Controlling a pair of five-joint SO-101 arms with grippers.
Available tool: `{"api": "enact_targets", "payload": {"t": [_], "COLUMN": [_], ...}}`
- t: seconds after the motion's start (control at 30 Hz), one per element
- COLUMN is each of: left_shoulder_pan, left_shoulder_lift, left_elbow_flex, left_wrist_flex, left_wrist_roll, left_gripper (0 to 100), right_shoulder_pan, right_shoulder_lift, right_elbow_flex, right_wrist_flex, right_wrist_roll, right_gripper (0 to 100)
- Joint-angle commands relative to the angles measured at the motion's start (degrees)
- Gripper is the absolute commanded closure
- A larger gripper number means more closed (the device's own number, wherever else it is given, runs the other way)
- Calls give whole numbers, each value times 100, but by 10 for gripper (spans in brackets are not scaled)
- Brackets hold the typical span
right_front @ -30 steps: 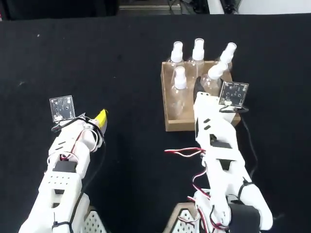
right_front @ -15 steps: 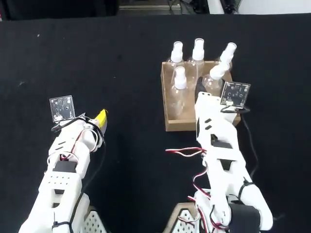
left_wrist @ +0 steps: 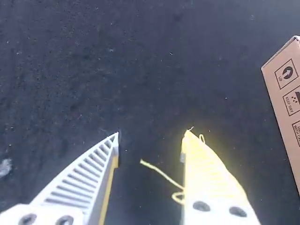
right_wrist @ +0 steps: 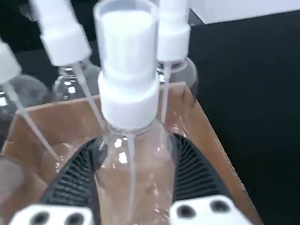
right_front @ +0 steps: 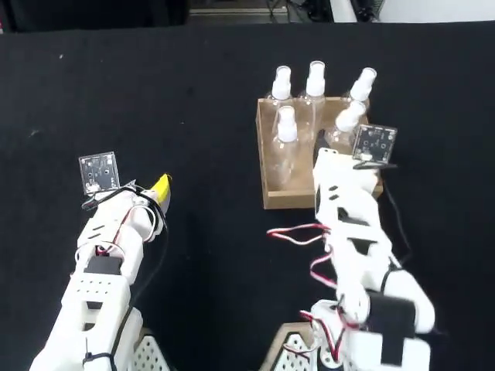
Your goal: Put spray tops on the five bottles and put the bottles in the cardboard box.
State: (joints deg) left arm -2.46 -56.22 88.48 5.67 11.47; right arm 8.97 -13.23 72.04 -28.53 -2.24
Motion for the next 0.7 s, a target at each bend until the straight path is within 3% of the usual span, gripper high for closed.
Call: {"api": "enact_targets", "payload": {"t": [0.0,0.67], "left_shoulder_pan": [-31,-31], "left_shoulder_lift": [-70,-70], "left_elbow_flex": [-48,-57], "left_wrist_flex": [-114,-123], "left_wrist_roll": [70,70], "left_gripper": [787,787], "right_shoulder_pan": [193,-70], "right_shoulder_lift": [154,277], "right_elbow_flex": [-479,-347], "right_wrist_flex": [-149,-149], "right_wrist_roll": [-26,-18], "right_gripper": [987,987]}}
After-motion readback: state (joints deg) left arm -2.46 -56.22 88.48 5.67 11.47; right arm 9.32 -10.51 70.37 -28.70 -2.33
